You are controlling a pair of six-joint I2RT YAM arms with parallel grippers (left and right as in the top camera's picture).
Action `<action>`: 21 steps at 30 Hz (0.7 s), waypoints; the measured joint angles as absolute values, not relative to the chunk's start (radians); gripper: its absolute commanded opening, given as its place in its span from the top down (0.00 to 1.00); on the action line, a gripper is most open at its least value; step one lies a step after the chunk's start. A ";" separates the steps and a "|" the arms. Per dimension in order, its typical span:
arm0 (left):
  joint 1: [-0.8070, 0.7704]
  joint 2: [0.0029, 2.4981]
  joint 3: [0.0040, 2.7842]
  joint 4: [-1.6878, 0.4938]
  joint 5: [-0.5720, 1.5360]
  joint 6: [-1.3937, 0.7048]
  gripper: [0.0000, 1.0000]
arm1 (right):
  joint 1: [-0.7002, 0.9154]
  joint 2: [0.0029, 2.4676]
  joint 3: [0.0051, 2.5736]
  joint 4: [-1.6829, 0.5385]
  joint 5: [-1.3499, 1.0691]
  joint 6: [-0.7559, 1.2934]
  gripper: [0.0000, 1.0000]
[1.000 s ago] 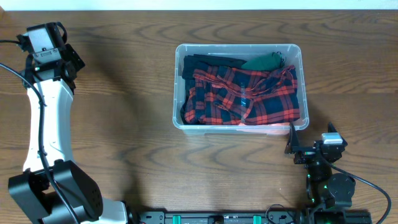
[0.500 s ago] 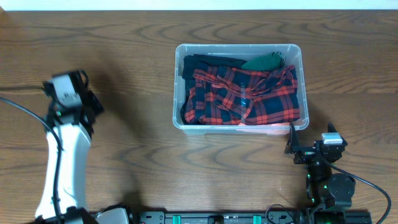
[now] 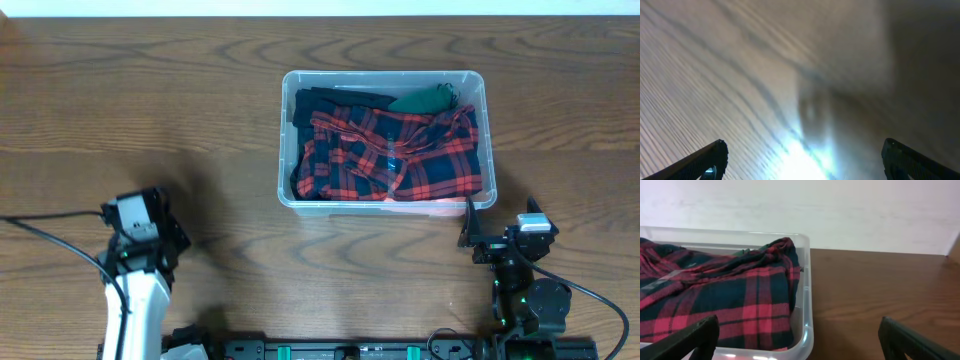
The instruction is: Pack container
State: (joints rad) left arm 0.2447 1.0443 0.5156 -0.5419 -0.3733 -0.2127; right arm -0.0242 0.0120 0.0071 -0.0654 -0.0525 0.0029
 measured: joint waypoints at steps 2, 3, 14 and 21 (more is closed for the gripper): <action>0.245 1.010 0.469 -0.542 -0.373 -0.212 0.02 | -0.024 0.012 0.007 -0.066 -0.052 0.003 0.01; 0.245 0.995 0.451 -0.542 -0.373 -0.213 0.02 | -0.024 0.012 0.007 -0.066 -0.052 0.003 0.01; 0.245 0.839 0.222 -0.277 -0.319 -0.212 0.02 | -0.024 0.012 0.007 -0.065 -0.052 0.003 0.01; 0.245 0.761 0.082 -0.011 -0.227 -0.213 0.02 | -0.024 0.012 0.007 -0.066 -0.052 0.003 0.01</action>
